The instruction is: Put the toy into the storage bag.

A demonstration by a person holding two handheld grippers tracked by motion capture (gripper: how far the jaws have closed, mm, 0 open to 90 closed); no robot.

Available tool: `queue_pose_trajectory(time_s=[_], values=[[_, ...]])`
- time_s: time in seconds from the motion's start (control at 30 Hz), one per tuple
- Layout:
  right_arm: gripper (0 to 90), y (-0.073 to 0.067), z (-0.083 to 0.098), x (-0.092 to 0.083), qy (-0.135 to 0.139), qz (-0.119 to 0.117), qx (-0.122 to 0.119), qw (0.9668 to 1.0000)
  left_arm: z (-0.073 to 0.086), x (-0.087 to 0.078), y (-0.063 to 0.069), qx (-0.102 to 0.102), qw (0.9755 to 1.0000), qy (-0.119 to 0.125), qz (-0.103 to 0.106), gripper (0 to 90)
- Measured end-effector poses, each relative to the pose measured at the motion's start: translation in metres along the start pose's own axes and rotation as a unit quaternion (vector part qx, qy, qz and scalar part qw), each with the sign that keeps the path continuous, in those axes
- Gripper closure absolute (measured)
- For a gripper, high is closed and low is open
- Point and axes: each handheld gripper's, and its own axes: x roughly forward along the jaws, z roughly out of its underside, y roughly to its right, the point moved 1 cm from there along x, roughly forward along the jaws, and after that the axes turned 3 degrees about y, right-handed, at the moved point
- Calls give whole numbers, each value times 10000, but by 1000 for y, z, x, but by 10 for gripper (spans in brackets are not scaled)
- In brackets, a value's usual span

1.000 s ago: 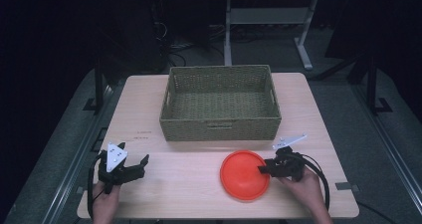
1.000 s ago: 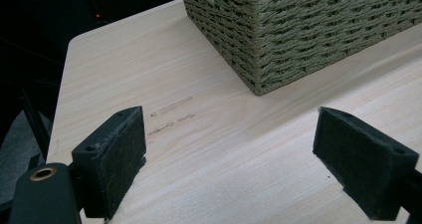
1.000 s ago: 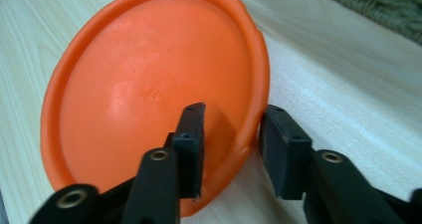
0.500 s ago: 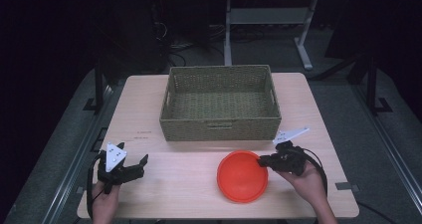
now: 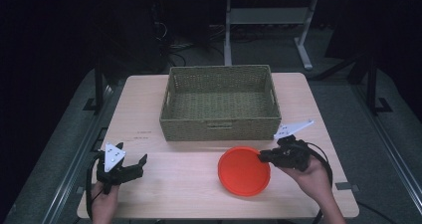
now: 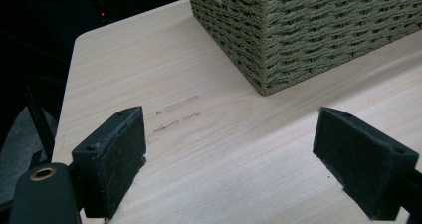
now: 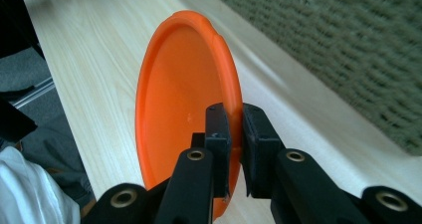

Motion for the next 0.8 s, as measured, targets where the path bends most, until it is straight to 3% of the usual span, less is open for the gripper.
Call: queue_pose_trajectory(time_s=[0.33, 0.8], values=[[826, -1, -23, -20, 11, 170, -192, 9997, 1, 1, 0, -36, 10000, 8, 3, 128], [826, -2, -44, -29, -129, 300, -321, 9990, 1, 0, -1, -24, 10000, 15, -1, 129]])
